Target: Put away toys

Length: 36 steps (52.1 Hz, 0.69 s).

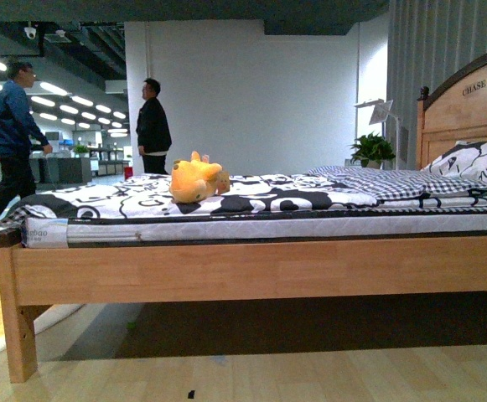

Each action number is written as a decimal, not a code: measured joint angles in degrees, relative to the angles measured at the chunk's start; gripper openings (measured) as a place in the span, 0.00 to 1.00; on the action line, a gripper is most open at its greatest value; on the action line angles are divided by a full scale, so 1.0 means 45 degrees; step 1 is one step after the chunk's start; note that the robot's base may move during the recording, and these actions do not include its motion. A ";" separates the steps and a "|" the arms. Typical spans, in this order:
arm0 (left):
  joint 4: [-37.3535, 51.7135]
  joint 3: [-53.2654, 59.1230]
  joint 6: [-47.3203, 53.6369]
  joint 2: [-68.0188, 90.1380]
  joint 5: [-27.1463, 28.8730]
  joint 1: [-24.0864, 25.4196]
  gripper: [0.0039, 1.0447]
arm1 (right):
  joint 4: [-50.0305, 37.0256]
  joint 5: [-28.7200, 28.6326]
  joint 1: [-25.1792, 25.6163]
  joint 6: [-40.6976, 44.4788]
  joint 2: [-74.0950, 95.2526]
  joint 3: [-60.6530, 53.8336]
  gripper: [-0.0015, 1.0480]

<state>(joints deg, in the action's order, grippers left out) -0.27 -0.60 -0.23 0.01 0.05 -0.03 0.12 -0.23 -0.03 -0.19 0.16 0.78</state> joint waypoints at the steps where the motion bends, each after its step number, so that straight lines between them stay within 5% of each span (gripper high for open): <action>1: 0.0000 0.0000 0.0000 0.0000 0.0000 0.0000 0.94 | 0.0000 0.0000 0.0000 0.0000 0.0000 0.0000 0.94; 36: 0.0000 0.0000 0.0000 0.0000 0.0000 0.0000 0.94 | 0.0000 0.0000 0.0000 0.0000 0.0000 0.0000 0.94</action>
<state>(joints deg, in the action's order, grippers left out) -0.27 -0.60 -0.23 0.01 0.05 -0.03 0.12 -0.23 -0.03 -0.19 0.16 0.78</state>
